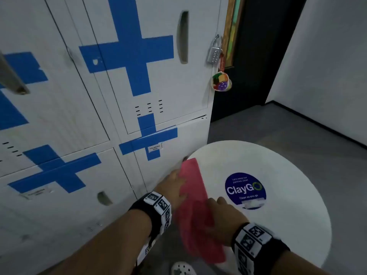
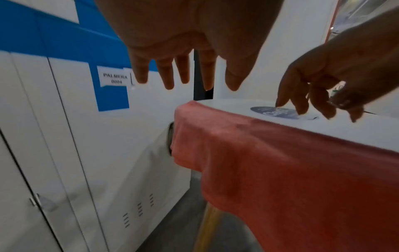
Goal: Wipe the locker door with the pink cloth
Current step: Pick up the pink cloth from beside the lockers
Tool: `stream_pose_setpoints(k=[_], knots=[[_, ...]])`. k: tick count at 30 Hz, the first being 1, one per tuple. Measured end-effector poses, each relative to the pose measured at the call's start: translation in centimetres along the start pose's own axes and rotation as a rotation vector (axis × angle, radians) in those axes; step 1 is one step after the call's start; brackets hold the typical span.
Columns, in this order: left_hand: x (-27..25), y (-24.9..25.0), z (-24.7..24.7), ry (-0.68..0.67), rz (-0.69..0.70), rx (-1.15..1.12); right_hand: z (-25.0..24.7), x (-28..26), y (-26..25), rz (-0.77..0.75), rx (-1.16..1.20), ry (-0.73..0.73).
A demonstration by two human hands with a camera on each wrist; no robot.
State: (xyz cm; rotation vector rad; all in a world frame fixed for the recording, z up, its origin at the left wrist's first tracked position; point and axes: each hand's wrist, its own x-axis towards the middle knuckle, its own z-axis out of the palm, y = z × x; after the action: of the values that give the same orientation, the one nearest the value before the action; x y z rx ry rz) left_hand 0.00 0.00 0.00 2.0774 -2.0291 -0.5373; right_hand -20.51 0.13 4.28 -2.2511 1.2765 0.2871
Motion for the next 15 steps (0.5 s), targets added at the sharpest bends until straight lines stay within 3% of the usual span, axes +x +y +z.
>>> stream_pose_setpoints(k=[2,9,15], knots=[[0.7,0.0,0.7,-0.015,-0.016,-0.051,0.6,0.5,0.2,0.031,-0.008,-0.026],[1.8,0.9,0.1,-0.136,-0.022,0.226,0.8,1.3,0.1,0.012,-0.033,-0.073],[1.7,1.0,-0.6,-0.137,-0.004,0.423,0.5,1.4,-0.6,-0.028,-0.023,-0.166]])
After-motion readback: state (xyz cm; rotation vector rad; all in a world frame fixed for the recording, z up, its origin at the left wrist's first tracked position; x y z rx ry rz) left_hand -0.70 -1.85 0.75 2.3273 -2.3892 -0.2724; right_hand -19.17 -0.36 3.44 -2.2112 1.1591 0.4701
